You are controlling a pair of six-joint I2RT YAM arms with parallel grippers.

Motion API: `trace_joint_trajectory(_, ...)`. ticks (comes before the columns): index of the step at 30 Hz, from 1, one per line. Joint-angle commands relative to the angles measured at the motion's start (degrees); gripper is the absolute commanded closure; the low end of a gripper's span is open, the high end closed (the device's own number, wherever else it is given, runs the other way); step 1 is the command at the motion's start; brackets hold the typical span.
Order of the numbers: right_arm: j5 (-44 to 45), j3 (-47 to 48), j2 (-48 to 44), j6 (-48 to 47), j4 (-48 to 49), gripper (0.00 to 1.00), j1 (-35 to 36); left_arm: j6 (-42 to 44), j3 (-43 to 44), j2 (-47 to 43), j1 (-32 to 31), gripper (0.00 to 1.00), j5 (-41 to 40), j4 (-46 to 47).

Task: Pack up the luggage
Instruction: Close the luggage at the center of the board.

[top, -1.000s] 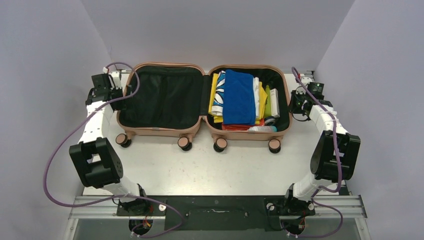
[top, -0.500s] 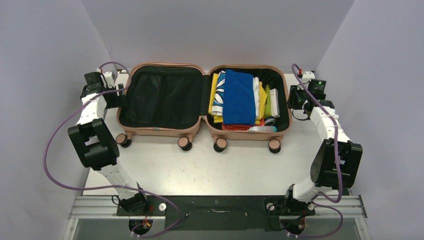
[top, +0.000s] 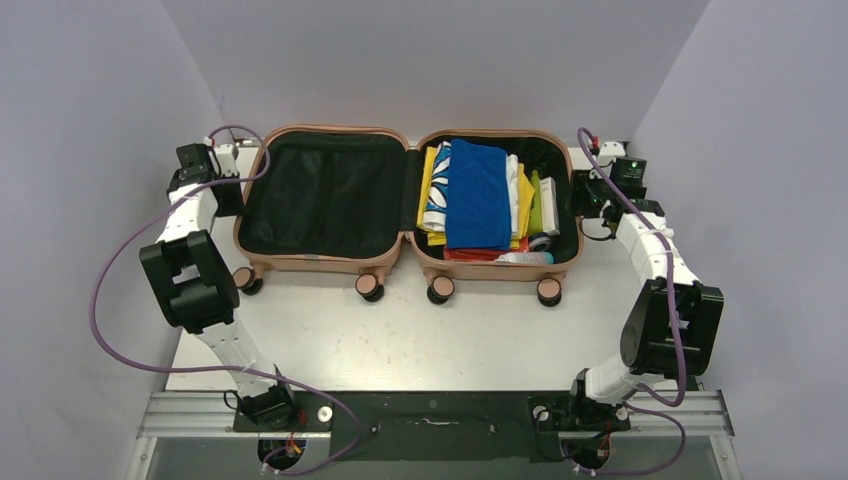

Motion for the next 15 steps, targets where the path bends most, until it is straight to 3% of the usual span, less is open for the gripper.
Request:
trace_joint_trajectory(1, 4.0, 1.2, -0.8, -0.6, 1.1, 0.42, -0.3, -0.1, 3.3, 0.0, 0.3, 1.00, -1.4, 1.6)
trace_joint_trajectory(8, 5.2, 3.0, 1.4, -0.5, -1.3, 0.33, -1.9, -0.5, 8.0, -6.6, -2.2, 1.00, -1.6, -1.2)
trace_joint_trajectory(15, -1.3, 4.8, 0.9, 1.6, -0.9, 0.29, -2.2, 0.9, 13.1, -13.0, -12.3, 1.00, -7.4, -4.0)
